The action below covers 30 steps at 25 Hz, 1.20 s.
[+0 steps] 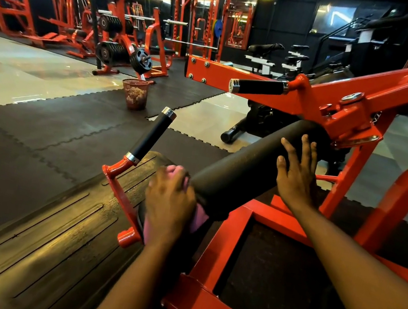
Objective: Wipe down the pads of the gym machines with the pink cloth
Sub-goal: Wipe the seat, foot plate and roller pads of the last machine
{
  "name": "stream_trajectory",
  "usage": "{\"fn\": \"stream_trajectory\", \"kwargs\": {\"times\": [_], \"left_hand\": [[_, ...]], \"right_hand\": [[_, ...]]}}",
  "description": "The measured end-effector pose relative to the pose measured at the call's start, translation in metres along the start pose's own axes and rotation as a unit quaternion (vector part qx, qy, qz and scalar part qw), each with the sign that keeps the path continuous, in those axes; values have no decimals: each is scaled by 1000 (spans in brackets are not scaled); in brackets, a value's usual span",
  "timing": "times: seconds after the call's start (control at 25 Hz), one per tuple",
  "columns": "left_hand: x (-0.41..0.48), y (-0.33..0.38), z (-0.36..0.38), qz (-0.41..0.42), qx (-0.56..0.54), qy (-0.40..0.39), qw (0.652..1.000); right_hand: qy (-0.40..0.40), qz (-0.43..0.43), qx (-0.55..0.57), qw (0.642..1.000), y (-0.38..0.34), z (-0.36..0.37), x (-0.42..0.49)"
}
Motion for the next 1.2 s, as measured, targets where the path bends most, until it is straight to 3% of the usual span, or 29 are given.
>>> {"fn": "stream_trajectory", "kwargs": {"times": [0.2, 0.32, 0.48, 0.6, 0.8, 0.96, 1.2], "left_hand": [[-16, -25, 2, -82, 40, 18, 996], [8, 33, 3, -16, 44, 37, 998], [63, 168, 14, 71, 29, 22, 997], [89, 205, 23, 103, 19, 2, 994], [59, 134, 14, 147, 6, 36, 988], [27, 56, 2, 90, 7, 10, 996], [5, -21, -16, 2, 4, -45, 999]], "right_hand": [[15, -25, 18, 999, 2, -9, 3], [3, -39, 56, 998, 11, -27, 11], [-8, -41, 84, 996, 24, -39, 17], [13, -18, 104, 994, 23, -36, 18], [69, 6, 36, 997, -1, -7, 7], [64, 76, -2, 995, -24, 15, 1], [74, 68, 93, 991, -7, 11, -18]]}}
Point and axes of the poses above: each hand's wrist, its own x-axis towards the middle knuckle, its own z-axis out of the palm, y = z × x, the point moved 2 cm from there along x, towards the middle knuckle, and after that the axes turned 15 degrees about x, right-handed, at the moved point
